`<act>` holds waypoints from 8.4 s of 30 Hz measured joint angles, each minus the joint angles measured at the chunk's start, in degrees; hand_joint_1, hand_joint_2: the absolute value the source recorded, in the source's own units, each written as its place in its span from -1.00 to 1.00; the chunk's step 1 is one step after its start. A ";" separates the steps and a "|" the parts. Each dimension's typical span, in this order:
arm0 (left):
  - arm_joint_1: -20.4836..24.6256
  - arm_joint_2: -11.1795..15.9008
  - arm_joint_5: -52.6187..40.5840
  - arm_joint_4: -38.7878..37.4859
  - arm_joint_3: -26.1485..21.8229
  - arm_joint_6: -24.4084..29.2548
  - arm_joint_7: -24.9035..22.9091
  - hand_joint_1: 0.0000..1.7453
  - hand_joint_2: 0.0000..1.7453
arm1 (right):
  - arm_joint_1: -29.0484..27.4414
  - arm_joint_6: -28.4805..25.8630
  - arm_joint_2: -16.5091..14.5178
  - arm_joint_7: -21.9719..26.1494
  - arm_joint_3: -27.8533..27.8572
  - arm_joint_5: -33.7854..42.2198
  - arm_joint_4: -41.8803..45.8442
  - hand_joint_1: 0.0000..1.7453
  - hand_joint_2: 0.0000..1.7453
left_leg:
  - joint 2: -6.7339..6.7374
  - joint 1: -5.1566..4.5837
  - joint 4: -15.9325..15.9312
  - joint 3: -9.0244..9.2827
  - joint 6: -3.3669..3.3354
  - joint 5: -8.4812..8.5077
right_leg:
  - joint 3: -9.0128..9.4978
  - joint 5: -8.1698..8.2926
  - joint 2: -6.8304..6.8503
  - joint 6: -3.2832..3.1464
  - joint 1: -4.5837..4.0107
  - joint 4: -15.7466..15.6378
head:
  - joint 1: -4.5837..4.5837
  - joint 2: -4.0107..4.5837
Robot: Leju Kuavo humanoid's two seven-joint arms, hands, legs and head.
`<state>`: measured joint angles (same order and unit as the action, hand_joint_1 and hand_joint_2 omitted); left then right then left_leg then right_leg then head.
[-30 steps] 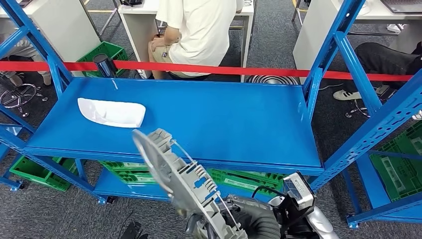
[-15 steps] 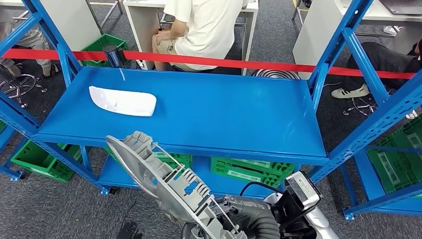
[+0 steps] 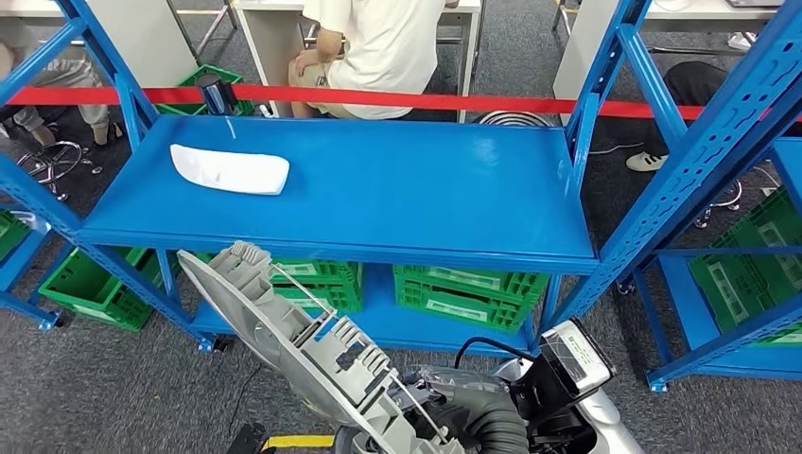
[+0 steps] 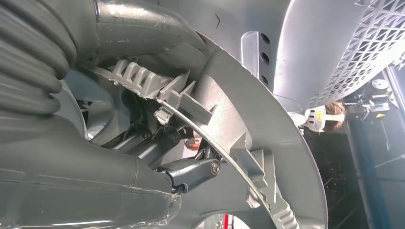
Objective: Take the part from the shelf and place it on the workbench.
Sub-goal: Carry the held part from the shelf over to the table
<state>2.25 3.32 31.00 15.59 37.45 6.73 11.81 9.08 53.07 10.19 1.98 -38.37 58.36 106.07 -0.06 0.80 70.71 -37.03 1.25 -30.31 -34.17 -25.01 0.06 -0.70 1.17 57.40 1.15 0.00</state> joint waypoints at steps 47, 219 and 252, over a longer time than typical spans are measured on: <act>1.79 1.71 -2.18 1.64 0.97 1.86 -1.36 -1.00 1.00 | -1.29 1.98 -1.34 3.45 3.48 -5.01 0.07 1.00 1.00 | 0.66 -0.99 -15.05 1.00 -4.04 8.85 | 0.81 -3.99 0.11 3.50 0.06 10.23 | -0.26 0.00; -0.55 3.49 -10.36 5.21 -8.86 1.87 -1.84 -1.00 1.00 | 3.19 5.19 -3.92 17.64 3.33 -21.41 1.09 1.00 1.00 | 0.00 0.25 3.10 -3.56 -0.76 -2.72 | 2.11 -1.52 1.99 0.78 -0.34 -0.44 | -0.20 0.00; -0.40 3.32 -13.69 5.66 -9.27 2.50 -3.64 -1.00 1.00 | 3.69 5.27 -3.45 19.27 3.29 -23.91 2.02 1.00 1.00 | 1.38 0.34 -4.75 -1.26 -0.93 2.71 | 2.39 -2.34 3.71 0.28 -0.29 -0.07 | 0.03 0.00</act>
<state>1.85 6.64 17.31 21.25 28.18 9.24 8.17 12.77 58.34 6.74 21.26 -35.08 34.45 108.09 1.31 1.15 65.96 -38.28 0.32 -27.60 -31.78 -27.34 3.77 -0.42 0.88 57.33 1.18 0.00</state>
